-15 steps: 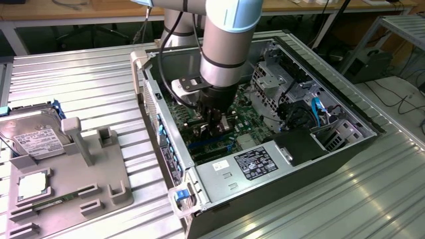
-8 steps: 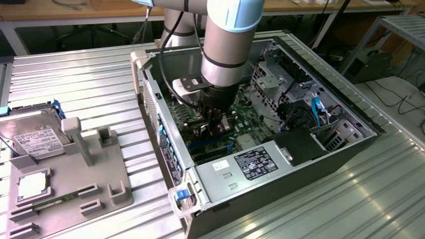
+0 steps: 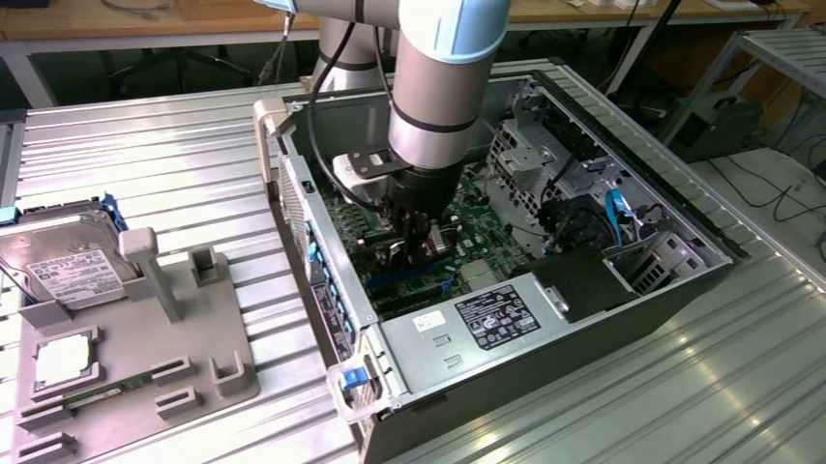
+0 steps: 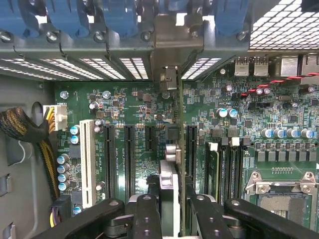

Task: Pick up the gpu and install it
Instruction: 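Insert the gpu into the slot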

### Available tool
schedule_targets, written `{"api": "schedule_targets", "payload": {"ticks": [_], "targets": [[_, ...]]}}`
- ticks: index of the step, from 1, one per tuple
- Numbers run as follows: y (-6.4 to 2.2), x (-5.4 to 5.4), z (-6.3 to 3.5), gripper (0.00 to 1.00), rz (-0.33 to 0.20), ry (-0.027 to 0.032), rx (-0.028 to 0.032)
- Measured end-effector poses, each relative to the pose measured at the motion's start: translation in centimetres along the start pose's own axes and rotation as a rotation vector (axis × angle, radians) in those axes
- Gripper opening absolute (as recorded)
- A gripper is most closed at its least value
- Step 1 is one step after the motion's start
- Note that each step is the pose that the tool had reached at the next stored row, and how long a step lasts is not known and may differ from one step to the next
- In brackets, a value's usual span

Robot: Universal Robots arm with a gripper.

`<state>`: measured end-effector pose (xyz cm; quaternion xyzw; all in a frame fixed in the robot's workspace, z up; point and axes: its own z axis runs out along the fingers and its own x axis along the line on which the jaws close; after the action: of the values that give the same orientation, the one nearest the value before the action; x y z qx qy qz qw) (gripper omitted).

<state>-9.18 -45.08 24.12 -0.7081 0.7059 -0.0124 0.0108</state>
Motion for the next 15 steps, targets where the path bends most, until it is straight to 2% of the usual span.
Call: {"api": "schedule_targets", "payload": {"ticks": [15], "targets": [[0.48, 0.00, -0.02, 0.29, 0.000, 0.0001, 0.0019]]}}
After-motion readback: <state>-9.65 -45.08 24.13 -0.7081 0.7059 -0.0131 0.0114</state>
